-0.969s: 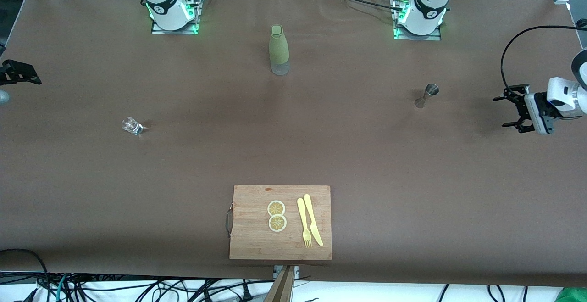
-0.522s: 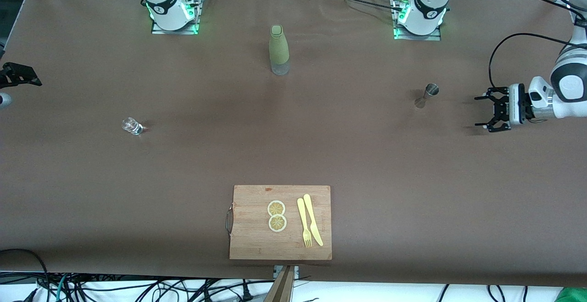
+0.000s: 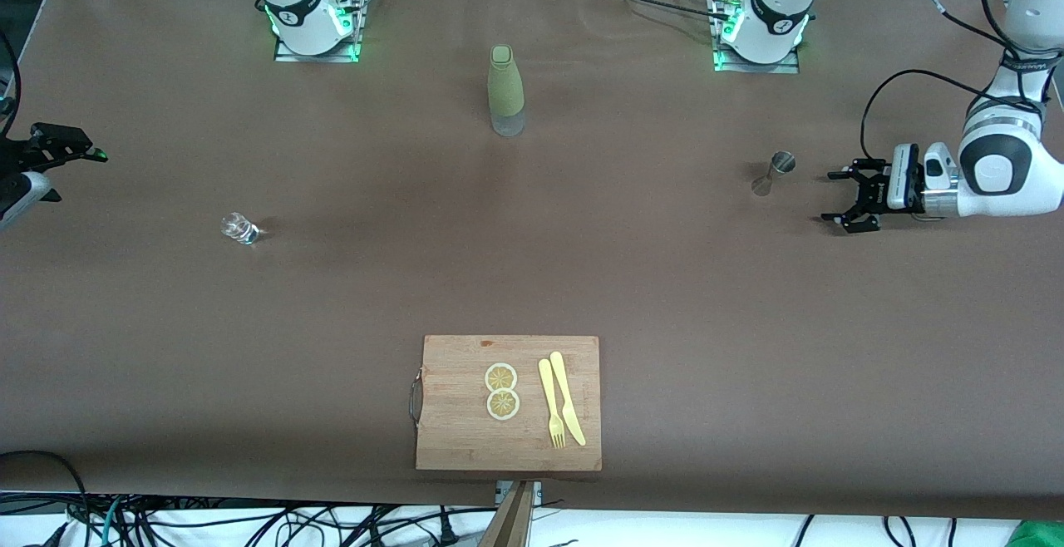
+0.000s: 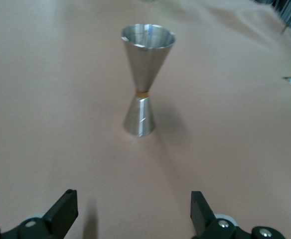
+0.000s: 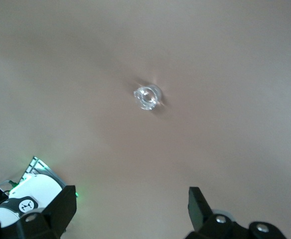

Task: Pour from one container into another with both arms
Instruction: 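Move the left gripper toward the steel jigger while the right gripper approaches the beaker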

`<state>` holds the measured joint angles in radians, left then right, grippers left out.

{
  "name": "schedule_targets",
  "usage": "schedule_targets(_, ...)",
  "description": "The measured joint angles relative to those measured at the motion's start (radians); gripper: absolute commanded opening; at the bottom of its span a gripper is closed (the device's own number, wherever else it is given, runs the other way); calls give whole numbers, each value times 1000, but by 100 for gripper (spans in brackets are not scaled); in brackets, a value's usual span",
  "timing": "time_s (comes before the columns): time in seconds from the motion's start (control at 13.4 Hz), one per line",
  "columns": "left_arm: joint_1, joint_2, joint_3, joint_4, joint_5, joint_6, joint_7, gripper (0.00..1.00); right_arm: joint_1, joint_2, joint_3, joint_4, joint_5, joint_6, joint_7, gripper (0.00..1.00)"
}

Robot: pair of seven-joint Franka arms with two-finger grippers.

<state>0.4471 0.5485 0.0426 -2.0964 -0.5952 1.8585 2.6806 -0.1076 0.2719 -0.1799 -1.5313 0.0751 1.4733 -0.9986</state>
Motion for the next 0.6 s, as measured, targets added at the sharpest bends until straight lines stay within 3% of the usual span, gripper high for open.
schedule_targets(0.15, -2, 26, -6, -13, -44, -25, 37, 92, -34, 5, -1, -47, 78, 61, -101, 100)
schedule_targets(0.37, -23, 64, -19, -24, -105, -59, 53, 94, -57, 17, -4, -150, 212, 175, -267, 100)
schedule_targets(0.6, -54, 89, -20, -25, -149, -85, 54, 99, -61, 26, -10, -192, 255, 193, -341, 100)
